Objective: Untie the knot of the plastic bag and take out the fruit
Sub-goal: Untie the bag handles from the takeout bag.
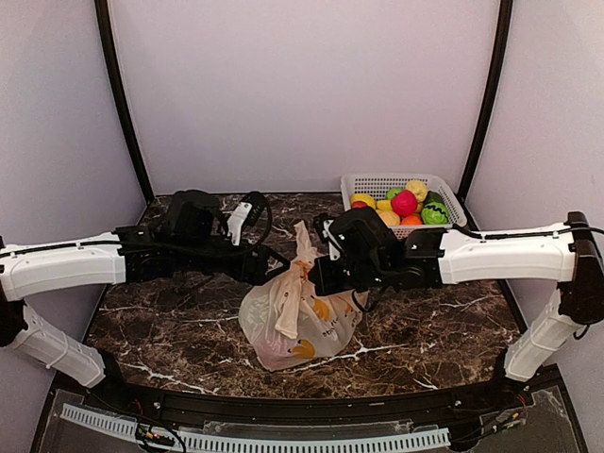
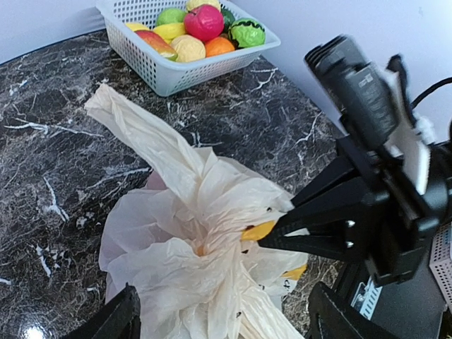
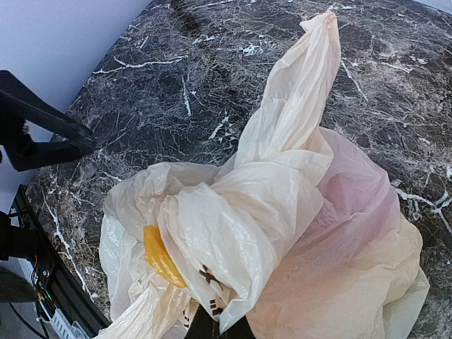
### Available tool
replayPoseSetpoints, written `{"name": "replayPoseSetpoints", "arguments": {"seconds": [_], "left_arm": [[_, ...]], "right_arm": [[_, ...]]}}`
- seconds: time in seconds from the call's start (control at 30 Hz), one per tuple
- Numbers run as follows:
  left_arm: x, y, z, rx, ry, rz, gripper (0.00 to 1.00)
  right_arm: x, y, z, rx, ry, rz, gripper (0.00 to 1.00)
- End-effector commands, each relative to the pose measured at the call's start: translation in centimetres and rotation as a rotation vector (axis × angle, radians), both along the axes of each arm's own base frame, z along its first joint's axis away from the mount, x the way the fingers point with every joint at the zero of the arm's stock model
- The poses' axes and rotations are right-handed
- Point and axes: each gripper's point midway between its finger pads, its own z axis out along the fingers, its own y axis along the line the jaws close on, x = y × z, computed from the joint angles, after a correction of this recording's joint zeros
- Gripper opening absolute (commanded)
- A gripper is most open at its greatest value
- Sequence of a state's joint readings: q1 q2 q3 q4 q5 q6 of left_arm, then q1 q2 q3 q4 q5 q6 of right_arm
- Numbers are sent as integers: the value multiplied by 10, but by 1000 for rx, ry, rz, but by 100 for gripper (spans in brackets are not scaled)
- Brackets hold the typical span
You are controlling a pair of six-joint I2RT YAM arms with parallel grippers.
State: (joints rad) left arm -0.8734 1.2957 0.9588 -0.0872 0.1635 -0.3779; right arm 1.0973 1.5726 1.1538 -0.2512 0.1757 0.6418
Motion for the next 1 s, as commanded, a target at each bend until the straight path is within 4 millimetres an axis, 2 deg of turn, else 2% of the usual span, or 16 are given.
{"name": "replayPoseSetpoints", "arguments": {"seconds": [0.0,0.17,0.4,0.67,0.97], "left_arm": [[4,-10,-18,78,12,0,83],[10,-22,-28,120,16,-8,80],[18,-24,-34,148,8,16,62],[9,-33,-43,162,29,-18,54],[5,-28,-46,175,30,-7,20]], "right_arm": [[-7,2,13,57,-12,6,0],[-8,0,12,60,-3,8,0],[-10,0,11,59,-1,15,0],[-8,0,14,60,-11,10,0],[-4,-13,16,49,-13,-49,0]]}}
